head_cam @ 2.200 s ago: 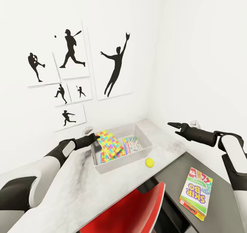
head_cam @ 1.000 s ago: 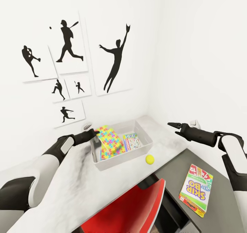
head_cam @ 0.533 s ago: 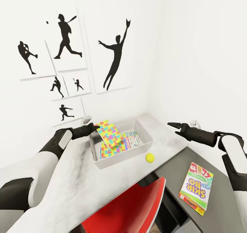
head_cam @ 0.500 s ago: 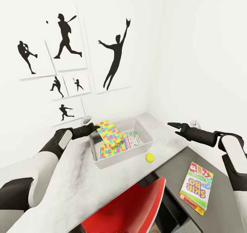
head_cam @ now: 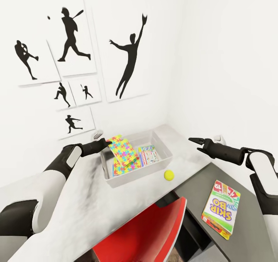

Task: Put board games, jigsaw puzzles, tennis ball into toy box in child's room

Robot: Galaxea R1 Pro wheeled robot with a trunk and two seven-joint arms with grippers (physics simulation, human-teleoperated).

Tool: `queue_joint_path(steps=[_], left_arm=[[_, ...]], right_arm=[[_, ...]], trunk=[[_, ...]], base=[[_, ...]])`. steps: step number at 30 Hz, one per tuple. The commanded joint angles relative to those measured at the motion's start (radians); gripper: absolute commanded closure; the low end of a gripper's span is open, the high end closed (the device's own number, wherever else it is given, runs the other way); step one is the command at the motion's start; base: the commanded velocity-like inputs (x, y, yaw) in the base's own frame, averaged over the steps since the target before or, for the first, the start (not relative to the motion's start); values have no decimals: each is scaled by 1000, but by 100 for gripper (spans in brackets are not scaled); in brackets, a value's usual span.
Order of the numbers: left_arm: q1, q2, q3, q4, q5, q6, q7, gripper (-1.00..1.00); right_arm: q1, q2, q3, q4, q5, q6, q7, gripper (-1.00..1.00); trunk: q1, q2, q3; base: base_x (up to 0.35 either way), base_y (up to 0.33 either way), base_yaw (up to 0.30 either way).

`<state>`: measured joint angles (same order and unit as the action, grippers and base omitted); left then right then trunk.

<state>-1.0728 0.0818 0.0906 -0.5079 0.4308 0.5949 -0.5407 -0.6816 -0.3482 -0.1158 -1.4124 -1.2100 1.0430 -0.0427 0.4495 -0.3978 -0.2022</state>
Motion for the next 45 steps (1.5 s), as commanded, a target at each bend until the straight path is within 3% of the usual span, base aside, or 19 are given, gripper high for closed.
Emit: queue_joint_path(steps=[1, 45], left_arm=[[-1, 0, 4, 0, 3, 7, 0, 100], [-1, 5, 1, -5, 2, -60, 36, 100]], right_arm=[[-1, 0, -1, 0, -5, 4, -5, -100], [0, 0, 2, 0, -5, 4, -5, -100]], trunk=[[1, -2, -4], [1, -2, -75]], base=[[0, 0, 0], [0, 0, 0]])
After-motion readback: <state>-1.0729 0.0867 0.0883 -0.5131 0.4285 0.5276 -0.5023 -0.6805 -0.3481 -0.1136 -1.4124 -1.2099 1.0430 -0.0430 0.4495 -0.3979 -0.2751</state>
